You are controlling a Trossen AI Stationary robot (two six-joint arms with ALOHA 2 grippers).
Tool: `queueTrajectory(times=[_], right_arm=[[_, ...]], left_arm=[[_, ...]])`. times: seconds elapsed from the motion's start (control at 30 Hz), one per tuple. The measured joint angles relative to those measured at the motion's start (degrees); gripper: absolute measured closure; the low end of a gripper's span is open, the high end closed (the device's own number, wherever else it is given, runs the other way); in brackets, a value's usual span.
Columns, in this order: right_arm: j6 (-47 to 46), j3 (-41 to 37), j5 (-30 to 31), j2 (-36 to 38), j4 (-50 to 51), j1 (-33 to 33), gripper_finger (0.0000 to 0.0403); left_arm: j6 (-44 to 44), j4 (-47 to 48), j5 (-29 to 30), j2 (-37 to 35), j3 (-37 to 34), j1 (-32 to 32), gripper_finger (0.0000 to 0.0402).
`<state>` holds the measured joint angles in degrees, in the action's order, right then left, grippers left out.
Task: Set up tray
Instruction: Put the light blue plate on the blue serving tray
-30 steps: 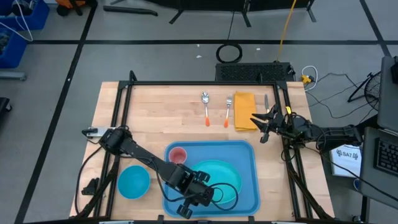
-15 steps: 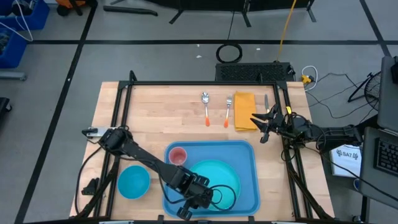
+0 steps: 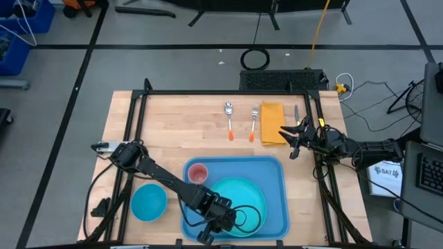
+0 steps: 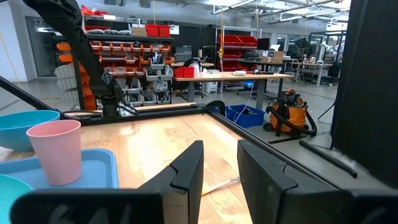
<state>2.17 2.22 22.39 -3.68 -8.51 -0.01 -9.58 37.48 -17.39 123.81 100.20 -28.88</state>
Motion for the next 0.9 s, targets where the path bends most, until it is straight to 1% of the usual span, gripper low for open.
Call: queueTrajectory(times=[0.27, 0.47, 0.73, 0.9], right_arm=[[0.00, 0.02, 0.00, 0.00, -0.09, 0.00, 0.0314], [0.00, -0.01, 0.00, 0.00, -0.09, 0.00, 0.0314], [0.00, -0.01, -0.02, 0.00, -0.09, 0.00, 0.0314], [-0.02, 0.02, -0.02, 0.00, -0.09, 0.00, 0.0314]], left_arm=[[-0.80, 4.13, 3.93, 0.03, -0.01, 0.34, 0.0378], [-2.00, 2.78, 3.27, 0.09, -0.02, 0.22, 0.0380], [-5.61, 3.31, 1.16, 0.19, -0.06, -0.15, 0.0347], [-6.79, 3.54, 1.08, 0.22, -0.11, -0.38, 0.0339]])
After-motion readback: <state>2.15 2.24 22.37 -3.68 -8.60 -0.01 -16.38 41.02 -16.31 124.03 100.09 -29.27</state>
